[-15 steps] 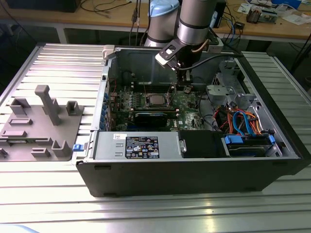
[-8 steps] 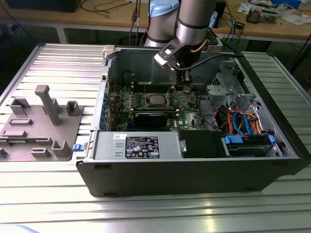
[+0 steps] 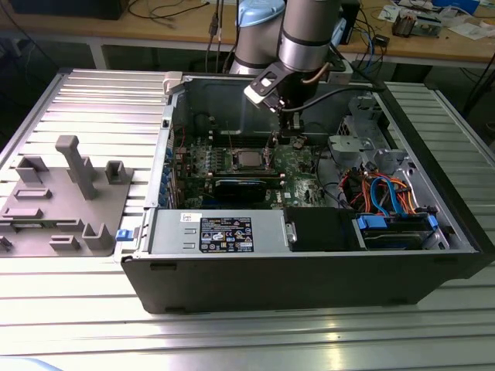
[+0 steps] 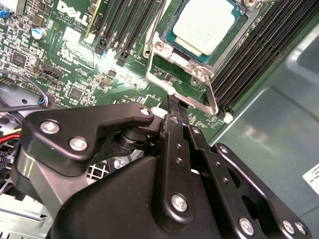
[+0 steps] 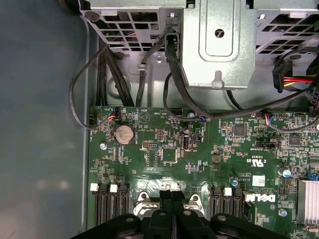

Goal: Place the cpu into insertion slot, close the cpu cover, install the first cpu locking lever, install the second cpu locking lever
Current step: 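Close the cpu cover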

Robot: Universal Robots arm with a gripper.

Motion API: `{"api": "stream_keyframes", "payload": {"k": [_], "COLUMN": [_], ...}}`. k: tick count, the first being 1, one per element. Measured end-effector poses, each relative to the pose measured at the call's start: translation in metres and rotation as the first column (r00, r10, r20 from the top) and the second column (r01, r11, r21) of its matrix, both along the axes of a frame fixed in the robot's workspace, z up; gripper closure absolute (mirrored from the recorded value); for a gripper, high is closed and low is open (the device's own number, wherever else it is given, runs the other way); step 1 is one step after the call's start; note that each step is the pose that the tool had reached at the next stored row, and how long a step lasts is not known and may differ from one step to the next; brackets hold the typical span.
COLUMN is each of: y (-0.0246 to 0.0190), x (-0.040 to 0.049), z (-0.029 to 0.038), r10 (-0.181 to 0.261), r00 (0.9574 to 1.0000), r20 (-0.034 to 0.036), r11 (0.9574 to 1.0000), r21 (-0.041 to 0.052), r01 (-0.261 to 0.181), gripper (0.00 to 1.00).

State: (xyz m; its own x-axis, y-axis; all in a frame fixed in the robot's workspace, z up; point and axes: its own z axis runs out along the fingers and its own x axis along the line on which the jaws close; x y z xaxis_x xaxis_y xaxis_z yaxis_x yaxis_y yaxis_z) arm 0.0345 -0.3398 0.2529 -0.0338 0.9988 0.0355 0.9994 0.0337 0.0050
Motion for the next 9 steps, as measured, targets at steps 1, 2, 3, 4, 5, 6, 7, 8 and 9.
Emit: {"api": "stream_keyframes", "payload": {"k": [1,2,3,4,5,6,7,8,9], "y": [0.0,0.0,-0.0001,-0.0001,-0.0001,-0.0002,-0.0002,-0.0002,-0.0002], "x": [-0.0003,-0.0005,-0.0008,-0.0009,-0.0013,-0.0018,-0.0021,-0.0023,-0.0026], "z": [0.0,0.0,0.0,0.0,0.0,0.0,0.0,0.0,0.0], "r10": [0.0,0.0,0.0,0.0,0.0,0.0,0.0,0.0,0.0], "r00": [1.0,1.0,1.0,1.0,1.0,1.0,1.0,1.0,1.0], "r20": [0.0,0.0,0.0,0.0,0.0,0.0001,0.0,0.0,0.0], "r11": [1.0,1.0,1.0,1.0,1.0,1.0,1.0,1.0,1.0], "r21": [0.0,0.0,0.0,0.0001,0.0001,0.0002,0.0001,0.0001,0.0001], "r01": [0.0,0.0,0.0,0.0,0.0,0.0,0.0,0.0,0.0], "gripper": [0.89,0.89,0.89,0.89,0.89,0.89,0.89,0.89,0.89]}}
